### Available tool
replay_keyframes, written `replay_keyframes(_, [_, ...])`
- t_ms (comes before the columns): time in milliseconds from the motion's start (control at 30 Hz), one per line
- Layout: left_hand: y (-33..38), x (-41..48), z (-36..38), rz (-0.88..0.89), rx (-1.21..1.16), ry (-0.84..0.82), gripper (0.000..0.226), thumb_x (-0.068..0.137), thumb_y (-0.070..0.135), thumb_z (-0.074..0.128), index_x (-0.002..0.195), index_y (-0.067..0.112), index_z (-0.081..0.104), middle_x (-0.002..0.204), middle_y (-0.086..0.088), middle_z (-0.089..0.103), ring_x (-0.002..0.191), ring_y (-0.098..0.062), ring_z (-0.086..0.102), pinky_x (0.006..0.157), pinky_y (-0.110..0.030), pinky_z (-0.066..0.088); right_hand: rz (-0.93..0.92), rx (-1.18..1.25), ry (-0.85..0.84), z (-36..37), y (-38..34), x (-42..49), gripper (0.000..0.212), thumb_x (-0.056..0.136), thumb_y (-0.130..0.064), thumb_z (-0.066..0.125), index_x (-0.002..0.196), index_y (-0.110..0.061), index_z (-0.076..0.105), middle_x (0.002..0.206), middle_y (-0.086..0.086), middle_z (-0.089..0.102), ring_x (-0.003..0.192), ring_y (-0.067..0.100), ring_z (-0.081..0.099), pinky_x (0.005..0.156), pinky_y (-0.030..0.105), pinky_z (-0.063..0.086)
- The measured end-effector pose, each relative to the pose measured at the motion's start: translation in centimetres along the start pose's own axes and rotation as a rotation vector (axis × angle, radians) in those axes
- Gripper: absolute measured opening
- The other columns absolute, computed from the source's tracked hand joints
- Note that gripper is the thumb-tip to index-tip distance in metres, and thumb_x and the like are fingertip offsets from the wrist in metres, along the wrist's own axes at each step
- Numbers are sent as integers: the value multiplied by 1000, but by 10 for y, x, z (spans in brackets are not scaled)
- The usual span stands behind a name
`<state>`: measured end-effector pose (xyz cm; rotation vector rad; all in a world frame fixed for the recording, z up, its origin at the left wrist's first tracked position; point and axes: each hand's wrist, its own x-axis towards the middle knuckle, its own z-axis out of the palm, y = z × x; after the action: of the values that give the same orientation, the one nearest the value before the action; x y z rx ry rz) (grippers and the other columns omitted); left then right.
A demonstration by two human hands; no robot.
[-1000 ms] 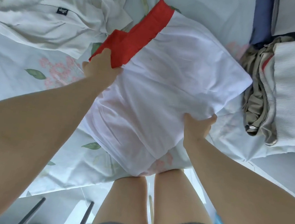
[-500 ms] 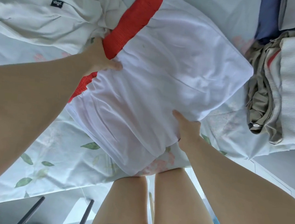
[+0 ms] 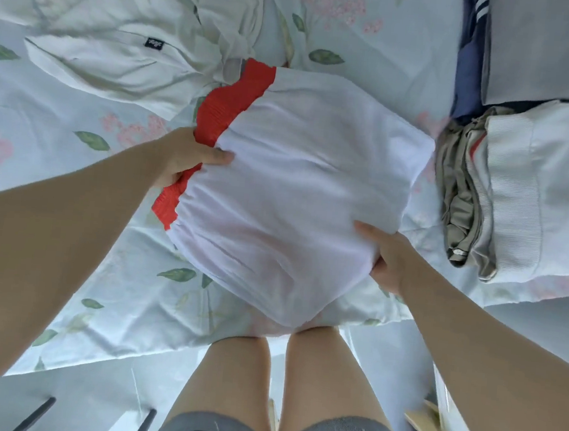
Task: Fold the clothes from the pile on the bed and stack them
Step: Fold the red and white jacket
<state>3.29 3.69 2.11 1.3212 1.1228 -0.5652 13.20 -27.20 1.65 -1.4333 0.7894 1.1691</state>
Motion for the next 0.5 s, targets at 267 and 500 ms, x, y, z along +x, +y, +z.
replay_keyframes(267, [5, -94, -2, 303, -494, 127, 25, 82, 5, 66, 104, 18, 64, 88, 4, 74, 79, -14, 71, 61, -27, 57, -285, -76, -127, 17, -83, -60, 23, 79, -24, 71, 100, -17, 65, 96, 0, 72, 92, 22, 66, 70, 36, 56])
replay_keyframes(500, [-9, -154, -3, 455, -754, 227, 51, 96, 59, 24, 115, 30, 61, 119, 5, 67, 109, -11, 64, 88, -29, 52, -473, -46, -61, 41, -106, -113, 13, 88, -36, 62, 90, -23, 64, 98, -5, 68, 91, 16, 65, 83, 35, 54])
